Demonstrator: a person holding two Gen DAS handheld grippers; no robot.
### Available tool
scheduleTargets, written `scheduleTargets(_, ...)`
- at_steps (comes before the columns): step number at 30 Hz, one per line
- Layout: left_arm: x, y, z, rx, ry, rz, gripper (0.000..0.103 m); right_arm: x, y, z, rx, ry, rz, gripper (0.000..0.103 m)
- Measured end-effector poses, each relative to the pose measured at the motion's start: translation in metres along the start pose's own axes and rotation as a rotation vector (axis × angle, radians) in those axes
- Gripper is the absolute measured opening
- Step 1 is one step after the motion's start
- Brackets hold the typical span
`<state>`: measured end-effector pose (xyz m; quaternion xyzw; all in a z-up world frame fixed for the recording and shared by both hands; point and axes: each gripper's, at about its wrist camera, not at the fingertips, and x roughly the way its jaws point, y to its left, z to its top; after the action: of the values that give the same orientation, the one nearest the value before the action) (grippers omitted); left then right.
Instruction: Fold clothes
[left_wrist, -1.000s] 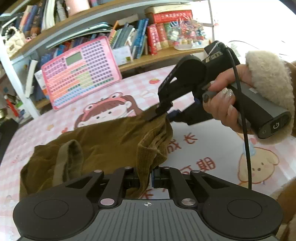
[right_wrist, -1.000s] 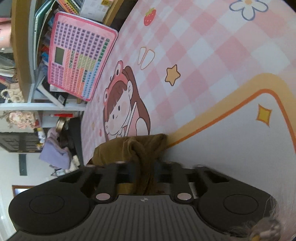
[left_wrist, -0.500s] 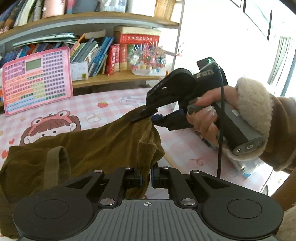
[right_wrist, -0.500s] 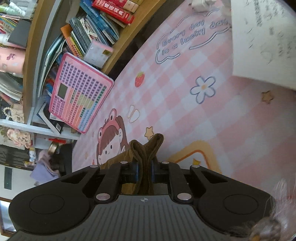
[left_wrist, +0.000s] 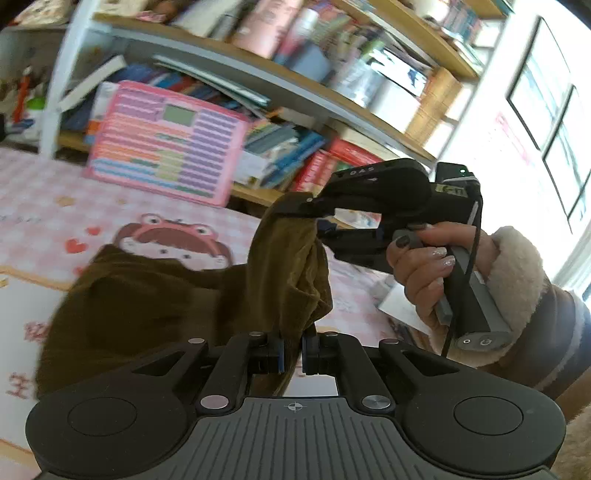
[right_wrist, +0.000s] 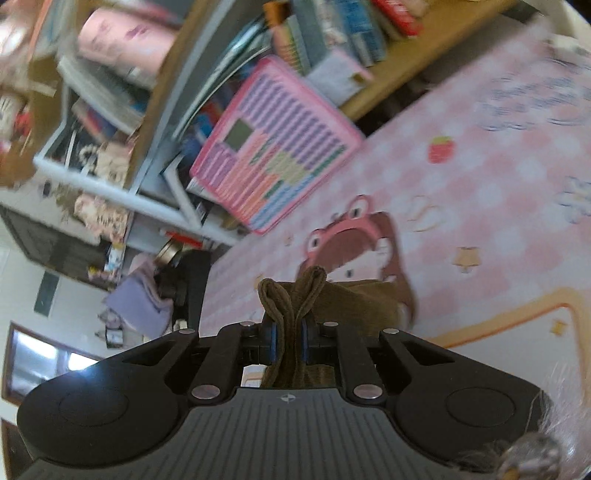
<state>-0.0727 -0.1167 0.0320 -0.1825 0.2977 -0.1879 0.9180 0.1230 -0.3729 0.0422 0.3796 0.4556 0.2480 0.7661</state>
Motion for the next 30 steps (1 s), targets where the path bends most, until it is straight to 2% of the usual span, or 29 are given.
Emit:
scheduleTargets(7, -0.019, 0.063, 0.005, -0.125, 0.033, 0.003, 0.007, 0.058, 0.046, -0.032, -0.088, 0.001, -0.057, 0.012)
scheduleTargets(13, -0.023, 0.116, -0.001, -0.219, 0.135, 0.014, 0.008, 0.117, 0.063, -0.053, -0.126, 0.028, -0.145, 0.019)
scheduleTargets(14, -0.023, 0.122, -0.002, -0.222, 0.153, 0.019, 0.011, 0.124, 0.062, -0.055, -0.117, 0.037, -0.134, 0.026)
scheduleTargets(16, -0.024, 0.133, -0.002, -0.213, 0.187, 0.022, 0.015, 0.137, 0.059, -0.06, -0.094, 0.056, -0.098, 0.047)
scheduleTargets(17, -0.025, 0.137, -0.002, -0.203, 0.202, 0.02, 0.021, 0.143, 0.057, -0.062, -0.083, 0.065, -0.079, 0.048)
scheduleTargets(18, -0.027, 0.141, -0.001, -0.195, 0.207, 0.018, 0.025, 0.138, 0.056, -0.065, -0.084, 0.045, -0.089, 0.048)
scheduleTargets(21, -0.03, 0.151, 0.004, -0.18, 0.198, -0.005, 0.049, 0.111, 0.053, -0.077, -0.097, -0.037, -0.142, 0.051)
scheduleTargets(25, -0.024, 0.165, 0.018, -0.174, 0.175, -0.045, 0.051, 0.076, 0.05, -0.092, -0.115, -0.148, -0.213, 0.051)
scheduleTargets(28, -0.002, 0.173, 0.027, -0.184, 0.184, -0.044, 0.051, 0.05, 0.039, -0.115, -0.156, -0.197, -0.346, 0.051)
scheduleTargets(30, 0.016, 0.178, 0.033, -0.196, 0.197, -0.042, 0.051, 0.041, 0.032, -0.133, -0.155, -0.201, -0.398, 0.051)
